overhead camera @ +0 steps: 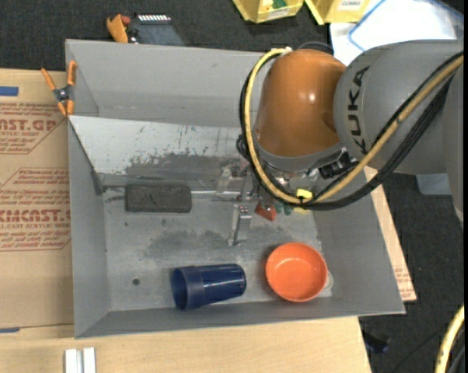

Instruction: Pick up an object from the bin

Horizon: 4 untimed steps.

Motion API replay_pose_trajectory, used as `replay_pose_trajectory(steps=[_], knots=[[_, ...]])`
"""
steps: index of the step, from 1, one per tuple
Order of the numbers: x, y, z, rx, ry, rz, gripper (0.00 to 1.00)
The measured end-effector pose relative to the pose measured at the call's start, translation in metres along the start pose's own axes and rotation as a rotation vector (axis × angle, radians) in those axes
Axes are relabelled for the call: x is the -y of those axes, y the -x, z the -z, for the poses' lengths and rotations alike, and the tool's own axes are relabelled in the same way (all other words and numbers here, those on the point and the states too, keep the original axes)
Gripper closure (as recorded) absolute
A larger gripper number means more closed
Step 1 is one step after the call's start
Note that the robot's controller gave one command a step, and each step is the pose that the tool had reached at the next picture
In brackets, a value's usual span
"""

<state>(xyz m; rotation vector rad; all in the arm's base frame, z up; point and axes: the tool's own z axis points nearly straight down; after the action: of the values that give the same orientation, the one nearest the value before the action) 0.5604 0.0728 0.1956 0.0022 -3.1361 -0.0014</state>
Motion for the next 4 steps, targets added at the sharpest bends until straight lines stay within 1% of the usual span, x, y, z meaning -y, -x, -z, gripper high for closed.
replay_pose_trajectory(steps=[1,2,3,4], knots=[[0.000,0.002,0.004,0.007,0.001,-0.001,0.00],[-0.009,-0.025,-0.040,0.013,0.000,0.060,0.00],[-0.024,-0.075,-0.052,0.006,0.001,0.213,0.00],[-0.042,-0.079,-0.096,-0.003,0.001,0.168,0.00]])
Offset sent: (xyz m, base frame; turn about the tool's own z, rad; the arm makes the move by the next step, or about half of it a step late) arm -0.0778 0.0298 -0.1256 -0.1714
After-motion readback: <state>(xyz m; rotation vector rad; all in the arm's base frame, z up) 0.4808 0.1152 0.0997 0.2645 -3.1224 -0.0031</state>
